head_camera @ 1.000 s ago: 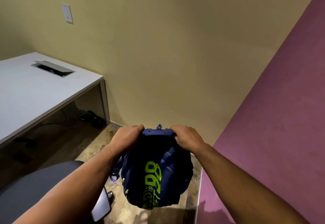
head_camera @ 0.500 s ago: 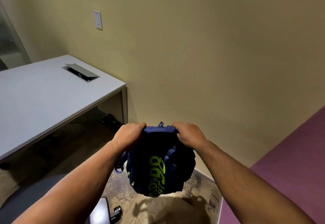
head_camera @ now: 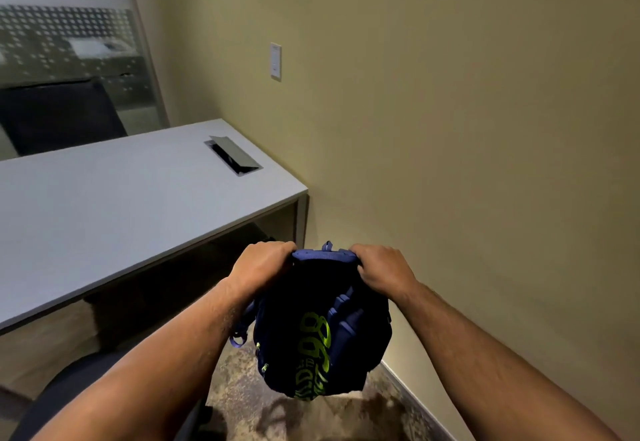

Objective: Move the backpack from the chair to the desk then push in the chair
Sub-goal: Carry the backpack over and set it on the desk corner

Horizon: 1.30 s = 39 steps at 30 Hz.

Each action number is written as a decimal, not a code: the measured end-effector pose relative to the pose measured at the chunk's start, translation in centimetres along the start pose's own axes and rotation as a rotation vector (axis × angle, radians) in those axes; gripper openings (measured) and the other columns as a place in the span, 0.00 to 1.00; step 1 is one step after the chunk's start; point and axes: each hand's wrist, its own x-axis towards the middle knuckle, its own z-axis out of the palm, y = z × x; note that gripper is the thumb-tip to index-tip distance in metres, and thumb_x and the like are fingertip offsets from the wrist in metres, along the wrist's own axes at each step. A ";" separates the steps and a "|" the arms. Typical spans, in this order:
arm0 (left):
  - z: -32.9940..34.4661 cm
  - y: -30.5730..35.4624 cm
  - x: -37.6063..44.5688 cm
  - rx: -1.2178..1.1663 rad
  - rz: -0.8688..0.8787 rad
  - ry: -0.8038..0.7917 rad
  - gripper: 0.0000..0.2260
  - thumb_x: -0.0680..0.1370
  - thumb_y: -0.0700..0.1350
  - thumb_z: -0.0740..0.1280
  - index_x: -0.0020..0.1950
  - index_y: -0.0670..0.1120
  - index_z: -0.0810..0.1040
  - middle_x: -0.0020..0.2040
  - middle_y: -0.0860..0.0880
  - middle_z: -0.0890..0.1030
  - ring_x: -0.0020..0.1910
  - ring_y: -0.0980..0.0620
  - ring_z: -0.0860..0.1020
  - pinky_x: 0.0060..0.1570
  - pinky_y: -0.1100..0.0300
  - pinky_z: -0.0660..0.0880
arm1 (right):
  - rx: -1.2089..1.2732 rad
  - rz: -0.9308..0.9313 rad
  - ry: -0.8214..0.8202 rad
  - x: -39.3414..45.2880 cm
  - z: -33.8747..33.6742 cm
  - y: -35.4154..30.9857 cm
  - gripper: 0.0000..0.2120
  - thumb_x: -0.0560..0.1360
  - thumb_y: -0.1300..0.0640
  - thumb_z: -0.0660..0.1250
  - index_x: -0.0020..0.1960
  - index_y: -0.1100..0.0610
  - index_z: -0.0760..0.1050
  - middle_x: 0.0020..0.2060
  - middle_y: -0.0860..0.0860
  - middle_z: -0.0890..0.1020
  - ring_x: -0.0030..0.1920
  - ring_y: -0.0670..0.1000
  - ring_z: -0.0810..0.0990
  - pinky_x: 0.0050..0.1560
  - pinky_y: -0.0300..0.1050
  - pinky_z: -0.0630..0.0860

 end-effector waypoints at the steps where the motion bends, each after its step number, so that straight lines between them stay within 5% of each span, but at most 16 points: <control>1: 0.1 -0.4 0.8 0.015 -0.022 0.007 0.06 0.82 0.55 0.63 0.54 0.56 0.76 0.47 0.54 0.83 0.46 0.49 0.82 0.40 0.55 0.70 | 0.000 -0.023 -0.007 1.4 0.1 0.4 0.10 0.76 0.59 0.59 0.52 0.50 0.76 0.46 0.51 0.84 0.47 0.59 0.81 0.43 0.50 0.75; 7: -0.3 -1.9 5.3 0.069 -0.172 0.065 0.06 0.81 0.53 0.63 0.51 0.53 0.77 0.45 0.50 0.82 0.47 0.47 0.80 0.41 0.52 0.74 | 0.003 -0.184 -0.005 9.1 -0.4 2.6 0.10 0.77 0.56 0.60 0.56 0.49 0.77 0.50 0.54 0.85 0.50 0.61 0.82 0.42 0.49 0.70; 14: -1.3 -2.9 8.7 0.155 -0.281 0.187 0.08 0.80 0.48 0.64 0.42 0.51 0.79 0.34 0.53 0.73 0.41 0.49 0.66 0.38 0.52 0.61 | 0.047 -0.302 0.037 15.5 -1.2 3.7 0.07 0.77 0.54 0.62 0.53 0.48 0.76 0.48 0.51 0.85 0.48 0.60 0.82 0.40 0.48 0.68; 24: -2.3 -6.1 15.0 0.227 -0.374 0.228 0.12 0.81 0.56 0.63 0.49 0.52 0.83 0.43 0.50 0.83 0.43 0.46 0.81 0.40 0.53 0.78 | 0.112 -0.333 0.126 22.4 -2.6 3.9 0.07 0.76 0.56 0.62 0.51 0.50 0.77 0.46 0.50 0.85 0.46 0.60 0.82 0.40 0.49 0.70; 31: -4.6 -10.5 21.4 0.236 -0.400 0.276 0.12 0.83 0.56 0.62 0.51 0.51 0.81 0.46 0.49 0.84 0.43 0.43 0.83 0.41 0.55 0.76 | 0.077 -0.319 0.191 29.9 -4.6 3.1 0.10 0.79 0.55 0.62 0.59 0.52 0.77 0.47 0.54 0.85 0.47 0.61 0.82 0.44 0.51 0.75; 39: -9.3 -18.6 30.1 0.246 -0.365 0.380 0.11 0.82 0.51 0.62 0.51 0.48 0.81 0.49 0.45 0.86 0.45 0.38 0.83 0.42 0.53 0.75 | 0.158 -0.294 0.325 40.6 -8.5 0.3 0.08 0.82 0.49 0.63 0.55 0.51 0.77 0.43 0.54 0.85 0.44 0.62 0.82 0.41 0.53 0.75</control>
